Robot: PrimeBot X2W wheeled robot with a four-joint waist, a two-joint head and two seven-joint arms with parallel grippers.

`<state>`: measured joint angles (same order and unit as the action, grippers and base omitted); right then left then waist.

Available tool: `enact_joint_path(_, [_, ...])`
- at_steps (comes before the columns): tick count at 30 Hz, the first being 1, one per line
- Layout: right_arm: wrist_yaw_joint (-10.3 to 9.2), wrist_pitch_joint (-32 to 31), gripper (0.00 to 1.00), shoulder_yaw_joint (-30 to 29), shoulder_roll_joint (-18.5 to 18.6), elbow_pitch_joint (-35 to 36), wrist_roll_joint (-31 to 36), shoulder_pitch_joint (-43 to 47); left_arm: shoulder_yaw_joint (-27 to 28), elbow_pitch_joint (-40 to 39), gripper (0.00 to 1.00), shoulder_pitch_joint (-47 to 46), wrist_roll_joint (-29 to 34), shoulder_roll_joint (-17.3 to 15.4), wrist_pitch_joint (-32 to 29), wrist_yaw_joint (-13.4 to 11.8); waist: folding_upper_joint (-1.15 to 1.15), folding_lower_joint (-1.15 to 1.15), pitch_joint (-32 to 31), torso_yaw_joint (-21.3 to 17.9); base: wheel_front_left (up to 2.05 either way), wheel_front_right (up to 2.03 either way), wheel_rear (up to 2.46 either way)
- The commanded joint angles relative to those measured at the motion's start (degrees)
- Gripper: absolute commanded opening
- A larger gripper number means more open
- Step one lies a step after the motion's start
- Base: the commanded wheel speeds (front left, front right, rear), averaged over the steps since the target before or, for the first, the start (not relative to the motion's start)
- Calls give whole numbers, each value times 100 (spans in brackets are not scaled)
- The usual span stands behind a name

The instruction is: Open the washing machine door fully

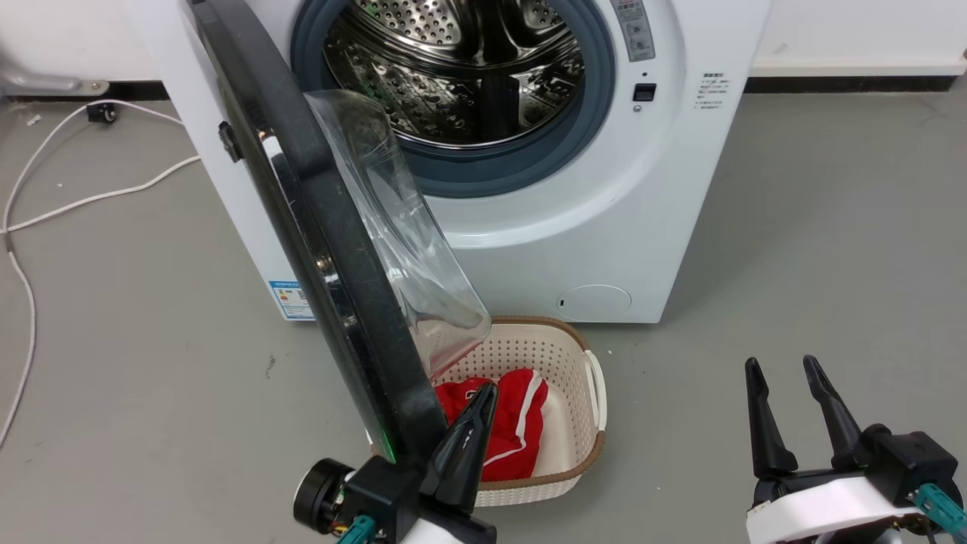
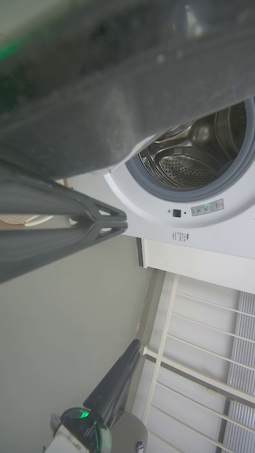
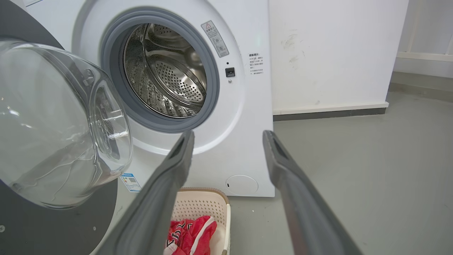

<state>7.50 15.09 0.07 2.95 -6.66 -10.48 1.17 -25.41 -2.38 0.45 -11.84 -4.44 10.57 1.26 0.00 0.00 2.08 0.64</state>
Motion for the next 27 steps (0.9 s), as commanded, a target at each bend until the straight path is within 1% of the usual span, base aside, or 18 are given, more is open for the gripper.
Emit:
enact_joint_path(1, [-2, 7, 100, -3, -15, -4, 2, -46, 83, -25, 0, 74, -17, -50, 18, -65, 0, 0, -2, 43, 0, 0, 0])
enact_joint_path(5, [-2, 7, 100, -16, -15, -5, -5, 27, 147, -220, 0, 322, -36, -100, -2, -220, 0, 0, -20, 267, 0, 0, 0])
enact_joint_path(11, [-2, 6, 100, -48, -15, 16, 35, 103, 221, -549, 0, 643, -38, -181, -63, -431, 0, 0, -47, 826, 0, 0, 0])
enact_joint_path(14, [-2, 4, 100, -99, -15, 24, 38, 111, 239, -646, 0, 696, -19, -243, -110, -452, 0, 0, -47, 1168, 0, 0, 0])
enact_joint_path(17, [-2, -6, 100, -45, -15, 2, 33, 93, 360, -678, 0, 689, -22, -349, -132, -498, 0, 0, -52, 1410, 0, 0, 0])
enact_joint_path(22, [-2, -6, 100, -9, -13, -4, 13, 35, 697, -689, 0, 623, -127, -483, -97, -627, 0, 0, -43, 1672, 0, 0, 0])
enact_joint_path(27, [-2, -15, 100, 14, -13, -9, 34, 2, 1282, -617, 0, 424, -290, -691, 32, -805, 0, 0, 8, 1794, 0, 0, 0])
